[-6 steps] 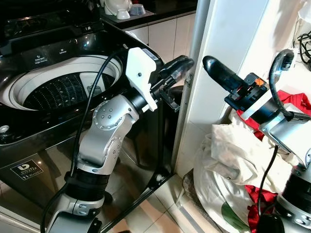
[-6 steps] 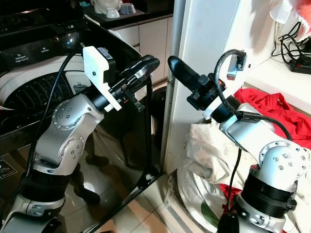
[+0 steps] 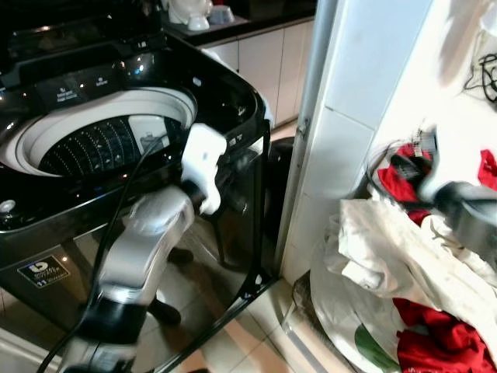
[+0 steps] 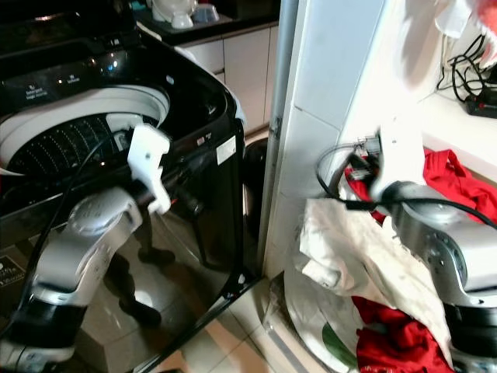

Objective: Clothes washing

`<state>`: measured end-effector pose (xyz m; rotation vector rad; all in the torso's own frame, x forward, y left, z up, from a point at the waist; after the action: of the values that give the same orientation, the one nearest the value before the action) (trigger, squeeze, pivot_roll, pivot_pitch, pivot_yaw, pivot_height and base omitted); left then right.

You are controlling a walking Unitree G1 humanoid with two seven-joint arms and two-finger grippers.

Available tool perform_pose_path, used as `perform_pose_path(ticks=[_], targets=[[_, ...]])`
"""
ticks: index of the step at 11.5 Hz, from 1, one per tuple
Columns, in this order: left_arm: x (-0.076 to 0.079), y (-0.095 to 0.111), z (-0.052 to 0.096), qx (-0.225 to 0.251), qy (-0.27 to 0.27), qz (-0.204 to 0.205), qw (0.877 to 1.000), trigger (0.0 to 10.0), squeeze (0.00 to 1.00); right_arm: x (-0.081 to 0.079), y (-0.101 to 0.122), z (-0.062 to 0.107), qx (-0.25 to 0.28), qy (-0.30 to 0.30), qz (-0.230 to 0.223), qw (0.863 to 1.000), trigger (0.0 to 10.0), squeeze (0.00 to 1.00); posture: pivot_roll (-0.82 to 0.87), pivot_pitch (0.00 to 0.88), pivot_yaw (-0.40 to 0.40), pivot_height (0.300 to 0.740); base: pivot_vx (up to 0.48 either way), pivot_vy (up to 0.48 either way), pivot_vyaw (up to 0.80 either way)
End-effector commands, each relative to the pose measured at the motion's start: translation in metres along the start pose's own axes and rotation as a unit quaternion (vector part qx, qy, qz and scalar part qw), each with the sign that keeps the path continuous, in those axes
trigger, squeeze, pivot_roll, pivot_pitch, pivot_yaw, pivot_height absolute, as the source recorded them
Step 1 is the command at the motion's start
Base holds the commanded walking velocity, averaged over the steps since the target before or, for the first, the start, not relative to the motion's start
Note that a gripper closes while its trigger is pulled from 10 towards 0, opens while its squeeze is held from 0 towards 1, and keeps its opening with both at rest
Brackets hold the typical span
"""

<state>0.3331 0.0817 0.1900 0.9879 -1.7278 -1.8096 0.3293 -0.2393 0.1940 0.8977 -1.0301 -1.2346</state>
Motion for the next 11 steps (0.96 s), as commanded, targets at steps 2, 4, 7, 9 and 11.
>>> perform_pose_path(ticks=[2, 4, 7, 9, 11], targets=[[0.012, 0.001, 0.002, -0.005, -0.040, 0.000, 0.999, 10.0, 1.00, 0.021, -0.002, -0.001, 0.000, -0.036, 0.031, 0.999, 10.0, 1.00, -0.07, 0.000, 0.029, 0.740, 0.000, 0.000, 0.00], [0.015, 0.000, 0.001, -0.008, -0.047, 0.010, 0.999, 10.0, 1.00, 0.050, 0.002, -0.010, 0.033, -0.097, 0.025, 0.994, 10.0, 1.00, -0.07, 0.000, 0.029, 0.740, 0.000, 0.000, 0.00], [0.008, 0.005, 0.001, -0.005, -0.039, 0.006, 0.999, 10.0, 1.00, 0.087, 0.004, -0.038, 0.044, -0.152, 0.015, 0.987, 10.0, 1.00, -0.06, 0.000, 0.047, 0.740, 0.000, 0.000, 0.00], [0.008, 0.009, 0.001, -0.001, -0.050, 0.000, 0.999, 10.0, 1.00, 0.096, -0.001, -0.051, 0.028, -0.152, 0.008, 0.988, 10.0, 1.00, -0.04, 0.000, 0.038, 0.740, 0.000, 0.000, 0.00], [0.007, 0.012, 0.004, -0.002, -0.049, -0.004, 0.999, 10.0, 1.00, 0.097, 0.004, -0.063, 0.025, -0.128, -0.008, 0.991, 10.0, 1.00, -0.03, 0.000, 0.031, 0.740, 0.000, 0.000, 0.00]])
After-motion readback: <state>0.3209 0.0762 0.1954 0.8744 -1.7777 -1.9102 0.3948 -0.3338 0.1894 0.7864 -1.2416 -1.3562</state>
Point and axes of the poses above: a point about 5 cm out from each wrist's last joint towards the gripper, its own z axis pointing back from the gripper into the wrist, its own y axis along the axis of the wrist's last joint, x = y × z, the point moved 4 cm from there along -z, pointing out of the wrist towards the gripper, and after that the axes turned 4 degrees about -z, right-handed, at the moved point
